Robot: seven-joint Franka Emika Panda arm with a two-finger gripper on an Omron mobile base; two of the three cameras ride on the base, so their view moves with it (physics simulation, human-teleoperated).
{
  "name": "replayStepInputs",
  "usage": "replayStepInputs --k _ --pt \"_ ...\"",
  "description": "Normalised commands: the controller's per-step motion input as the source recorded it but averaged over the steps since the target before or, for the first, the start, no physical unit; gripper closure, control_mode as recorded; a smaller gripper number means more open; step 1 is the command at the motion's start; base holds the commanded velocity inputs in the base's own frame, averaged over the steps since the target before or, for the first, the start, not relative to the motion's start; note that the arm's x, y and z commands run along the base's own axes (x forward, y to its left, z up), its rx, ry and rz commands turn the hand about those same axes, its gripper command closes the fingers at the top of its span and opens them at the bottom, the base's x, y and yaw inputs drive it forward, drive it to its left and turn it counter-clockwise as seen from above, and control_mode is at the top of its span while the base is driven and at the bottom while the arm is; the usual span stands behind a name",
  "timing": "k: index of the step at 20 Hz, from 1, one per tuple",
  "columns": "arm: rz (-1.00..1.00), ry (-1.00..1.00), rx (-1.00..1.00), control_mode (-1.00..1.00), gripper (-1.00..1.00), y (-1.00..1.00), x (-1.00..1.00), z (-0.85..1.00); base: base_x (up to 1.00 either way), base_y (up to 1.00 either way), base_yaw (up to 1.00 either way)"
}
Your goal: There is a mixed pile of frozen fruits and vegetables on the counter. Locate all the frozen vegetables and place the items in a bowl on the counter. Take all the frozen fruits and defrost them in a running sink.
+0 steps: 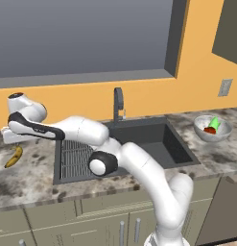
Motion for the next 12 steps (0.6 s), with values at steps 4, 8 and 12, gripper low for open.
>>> replayStepInputs --k 4,8,12 --pt "0.00 0.00 0.00 -1.00 -1.00 0.36 0.14 -0.17 0.00 0.00 0.00" --pt "-0.02 0.01 -0.01 -1.00 -1.00 0.38 0.25 -0.04 0.00 0.00 0.00" --pt "-0.06 0.04 -0.04 -1.00 -1.00 0.39 0.31 -0.01 0.00 0.00 0.00"
